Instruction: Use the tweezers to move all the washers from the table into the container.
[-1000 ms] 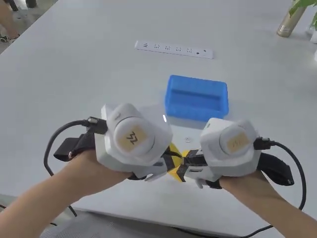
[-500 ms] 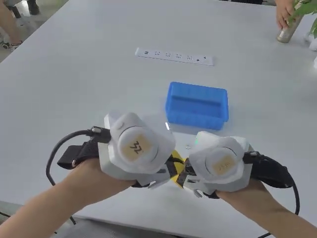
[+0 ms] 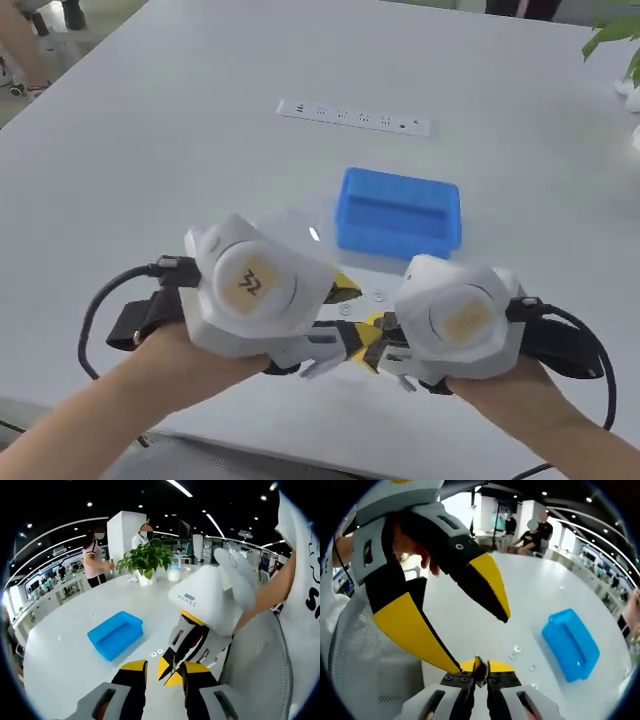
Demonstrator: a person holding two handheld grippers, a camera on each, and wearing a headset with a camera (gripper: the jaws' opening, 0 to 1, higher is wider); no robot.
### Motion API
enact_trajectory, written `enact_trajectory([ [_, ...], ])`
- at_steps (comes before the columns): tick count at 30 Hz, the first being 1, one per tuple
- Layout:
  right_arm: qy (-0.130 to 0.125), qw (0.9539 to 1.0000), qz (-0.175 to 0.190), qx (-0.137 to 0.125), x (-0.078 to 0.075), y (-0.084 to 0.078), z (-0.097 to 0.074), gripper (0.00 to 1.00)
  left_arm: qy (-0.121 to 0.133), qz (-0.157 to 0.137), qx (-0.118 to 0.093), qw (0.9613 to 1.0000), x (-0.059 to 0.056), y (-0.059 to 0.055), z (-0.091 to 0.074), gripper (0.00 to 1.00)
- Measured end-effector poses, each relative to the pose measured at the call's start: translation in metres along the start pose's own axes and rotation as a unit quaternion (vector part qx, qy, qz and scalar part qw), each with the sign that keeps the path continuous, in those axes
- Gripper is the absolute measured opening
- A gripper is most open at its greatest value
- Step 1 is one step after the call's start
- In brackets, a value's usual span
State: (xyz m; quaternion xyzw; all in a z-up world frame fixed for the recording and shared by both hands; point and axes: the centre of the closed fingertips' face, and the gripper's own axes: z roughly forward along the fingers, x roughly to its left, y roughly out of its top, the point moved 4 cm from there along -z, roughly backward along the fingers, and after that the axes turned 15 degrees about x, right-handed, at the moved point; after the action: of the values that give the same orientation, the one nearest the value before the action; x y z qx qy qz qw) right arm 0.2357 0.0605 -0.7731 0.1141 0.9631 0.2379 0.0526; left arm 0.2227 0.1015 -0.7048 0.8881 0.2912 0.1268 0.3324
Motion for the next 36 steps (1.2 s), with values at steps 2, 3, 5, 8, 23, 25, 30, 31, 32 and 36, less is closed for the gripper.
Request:
enact_trajectory([
  [2, 0.001, 1.0, 0.004, -0.002, 0.0, 0.001, -0.003, 0.04, 0.006, -0.019, -0.013, 0.9997, 0.002, -0.001, -0.005, 0.37],
  [3, 0.0, 1.0, 0.005, -0.004, 0.0, 0.001, -0.005, 0.04, 0.009, -0.023, -0.016, 0.9996, 0.003, -0.003, -0.008, 0.41],
  [5, -0.001, 1.0, 0.007, -0.007, -0.001, 0.003, -0.009, 0.04, 0.018, -0.03, -0.014, 0.9993, 0.004, -0.008, -0.012, 0.45],
  [8, -0.006, 0.9999, 0.006, -0.01, -0.004, 0.004, -0.015, 0.04, 0.037, -0.037, -0.019, 0.9984, 0.006, -0.012, -0.017, 0.54],
  [23, -0.035, 0.9984, 0.019, -0.039, -0.035, 0.027, -0.036, 0.04, 0.081, -0.104, -0.042, 0.9904, 0.012, -0.023, -0.03, 0.93],
  [25, -0.039, 0.9982, 0.022, -0.041, -0.04, 0.03, -0.037, 0.04, 0.09, -0.101, -0.039, 0.99, 0.013, -0.025, -0.031, 0.95],
  [30, -0.04, 0.9968, 0.043, -0.055, -0.055, 0.037, -0.038, 0.04, 0.1, -0.116, -0.033, 0.9877, 0.015, -0.03, -0.031, 0.99],
  [31, -0.038, 0.9964, 0.047, -0.06, -0.058, 0.038, -0.038, 0.04, 0.1, -0.117, -0.032, 0.9876, 0.015, -0.031, -0.031, 0.99],
  [32, -0.037, 0.9958, 0.053, -0.064, -0.061, 0.04, -0.038, 0.04, 0.102, -0.12, -0.027, 0.9871, 0.016, -0.033, -0.03, 0.99],
  [36, -0.038, 0.9951, 0.061, -0.069, -0.068, 0.046, -0.038, 0.04, 0.108, -0.121, -0.015, 0.9867, 0.013, -0.037, -0.028, 0.99],
])
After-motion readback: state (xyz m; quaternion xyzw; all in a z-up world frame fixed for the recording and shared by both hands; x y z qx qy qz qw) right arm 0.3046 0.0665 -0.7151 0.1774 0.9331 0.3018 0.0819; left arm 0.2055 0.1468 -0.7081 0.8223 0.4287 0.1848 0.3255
